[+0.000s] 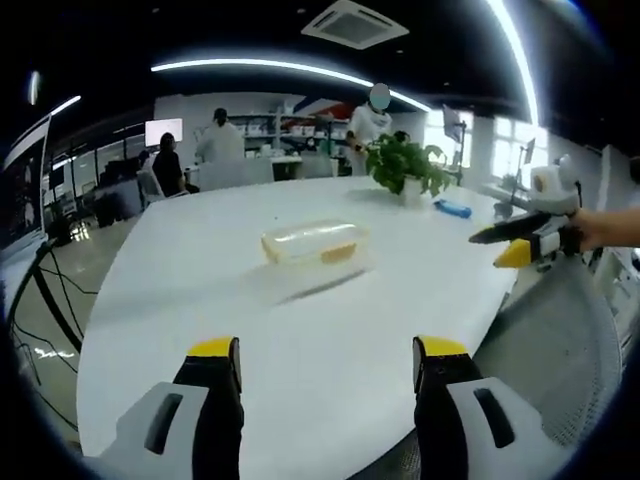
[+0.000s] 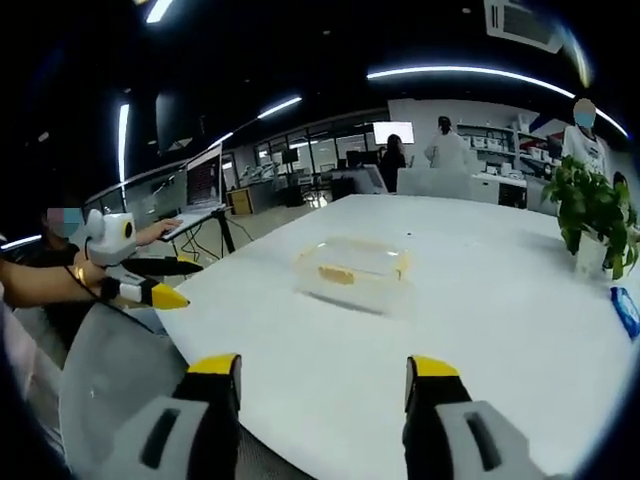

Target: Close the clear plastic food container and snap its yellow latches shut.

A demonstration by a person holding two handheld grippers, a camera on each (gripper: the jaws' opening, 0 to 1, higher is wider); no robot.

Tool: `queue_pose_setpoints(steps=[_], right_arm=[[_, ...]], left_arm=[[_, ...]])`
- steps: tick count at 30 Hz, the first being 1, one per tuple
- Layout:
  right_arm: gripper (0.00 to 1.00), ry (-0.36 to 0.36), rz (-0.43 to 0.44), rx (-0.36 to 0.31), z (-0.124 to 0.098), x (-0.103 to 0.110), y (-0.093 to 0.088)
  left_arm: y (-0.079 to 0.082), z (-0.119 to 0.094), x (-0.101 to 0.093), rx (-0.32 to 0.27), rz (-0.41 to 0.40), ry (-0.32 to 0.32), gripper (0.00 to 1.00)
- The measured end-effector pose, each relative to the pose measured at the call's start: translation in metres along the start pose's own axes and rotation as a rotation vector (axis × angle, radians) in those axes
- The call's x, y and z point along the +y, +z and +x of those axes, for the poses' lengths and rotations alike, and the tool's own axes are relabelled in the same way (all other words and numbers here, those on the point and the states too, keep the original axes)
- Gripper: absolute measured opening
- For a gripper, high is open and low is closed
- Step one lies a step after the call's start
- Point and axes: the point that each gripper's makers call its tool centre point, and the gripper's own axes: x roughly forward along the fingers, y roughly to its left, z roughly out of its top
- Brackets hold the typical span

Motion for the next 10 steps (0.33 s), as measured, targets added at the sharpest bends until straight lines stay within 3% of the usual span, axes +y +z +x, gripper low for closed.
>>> queue_pose_setpoints(steps=[10], right_arm=[[0.65,0.007,-0.007,0.007,0.0005,0.0018,-0.0018]], left_arm=[[-0.0024,0.0004,0.0015,0.009,0.002,0.006,0.68]])
